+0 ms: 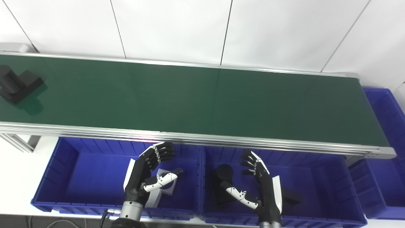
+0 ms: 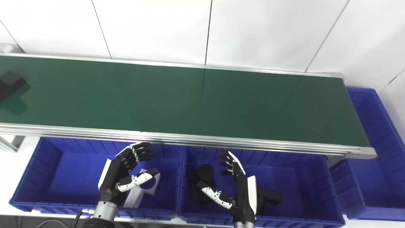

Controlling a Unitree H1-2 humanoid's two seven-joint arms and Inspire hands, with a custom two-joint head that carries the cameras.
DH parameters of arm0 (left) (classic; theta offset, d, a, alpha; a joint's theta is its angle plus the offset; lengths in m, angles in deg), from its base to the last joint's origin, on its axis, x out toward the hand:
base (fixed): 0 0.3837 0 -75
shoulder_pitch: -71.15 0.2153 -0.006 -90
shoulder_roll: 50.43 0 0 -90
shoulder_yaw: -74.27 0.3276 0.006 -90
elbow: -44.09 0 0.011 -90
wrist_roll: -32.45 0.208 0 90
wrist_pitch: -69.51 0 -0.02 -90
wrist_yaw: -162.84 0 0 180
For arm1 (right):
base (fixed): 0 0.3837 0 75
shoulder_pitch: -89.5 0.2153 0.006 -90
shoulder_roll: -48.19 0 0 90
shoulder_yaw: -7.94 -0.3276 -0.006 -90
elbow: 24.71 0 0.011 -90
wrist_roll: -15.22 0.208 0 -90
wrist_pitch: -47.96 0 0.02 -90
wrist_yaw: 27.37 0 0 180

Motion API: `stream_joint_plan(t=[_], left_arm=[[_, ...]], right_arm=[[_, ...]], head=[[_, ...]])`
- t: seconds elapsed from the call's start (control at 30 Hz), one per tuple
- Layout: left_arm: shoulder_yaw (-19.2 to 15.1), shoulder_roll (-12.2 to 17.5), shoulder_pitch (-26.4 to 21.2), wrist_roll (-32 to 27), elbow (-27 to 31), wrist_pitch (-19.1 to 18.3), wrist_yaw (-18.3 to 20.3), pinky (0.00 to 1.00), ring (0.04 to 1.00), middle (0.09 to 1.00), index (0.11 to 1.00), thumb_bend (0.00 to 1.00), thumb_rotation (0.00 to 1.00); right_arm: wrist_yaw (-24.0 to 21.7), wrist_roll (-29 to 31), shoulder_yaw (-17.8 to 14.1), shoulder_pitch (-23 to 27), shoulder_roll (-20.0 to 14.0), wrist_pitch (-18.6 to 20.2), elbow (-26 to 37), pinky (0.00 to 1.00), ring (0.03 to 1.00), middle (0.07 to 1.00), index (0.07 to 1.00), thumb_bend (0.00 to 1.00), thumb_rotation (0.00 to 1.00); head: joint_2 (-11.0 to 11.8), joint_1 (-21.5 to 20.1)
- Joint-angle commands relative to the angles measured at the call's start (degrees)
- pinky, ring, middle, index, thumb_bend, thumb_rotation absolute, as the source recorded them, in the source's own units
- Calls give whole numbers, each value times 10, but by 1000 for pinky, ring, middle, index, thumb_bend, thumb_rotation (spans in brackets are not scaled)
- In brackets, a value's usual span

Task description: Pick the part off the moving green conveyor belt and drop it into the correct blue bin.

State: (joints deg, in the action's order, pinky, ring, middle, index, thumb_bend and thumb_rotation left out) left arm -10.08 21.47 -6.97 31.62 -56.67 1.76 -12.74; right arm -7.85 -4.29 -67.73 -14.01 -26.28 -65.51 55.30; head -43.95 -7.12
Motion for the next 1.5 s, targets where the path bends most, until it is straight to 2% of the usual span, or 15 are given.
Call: stream_joint_plan(t=[0.0, 0.43, 0.6, 1.47], left_arm=[[3, -4, -4, -1, 14, 9, 1, 681, 663, 676, 691, 608, 0], [2, -4, -2, 0, 13, 11, -1, 673, 659, 674, 689, 606, 0], [3, -4, -1, 6, 15, 9, -4, 713, 672, 671, 686, 602, 0], [11, -5, -1, 32, 14, 29, -12, 675, 660, 681, 683, 605, 0]], right_arm=[[7, 0, 1, 4, 2, -34, 11, 613, 726, 780, 813, 633, 19], [10, -1, 3, 4, 0, -34, 10, 603, 724, 775, 811, 634, 13], [9, 2, 2, 3, 3, -34, 9, 603, 726, 777, 812, 636, 17], [20, 7, 9, 1, -2, -34, 7, 601, 727, 776, 814, 640, 13]], head=[[0, 1], [0, 3], [0, 2], [-2, 8]])
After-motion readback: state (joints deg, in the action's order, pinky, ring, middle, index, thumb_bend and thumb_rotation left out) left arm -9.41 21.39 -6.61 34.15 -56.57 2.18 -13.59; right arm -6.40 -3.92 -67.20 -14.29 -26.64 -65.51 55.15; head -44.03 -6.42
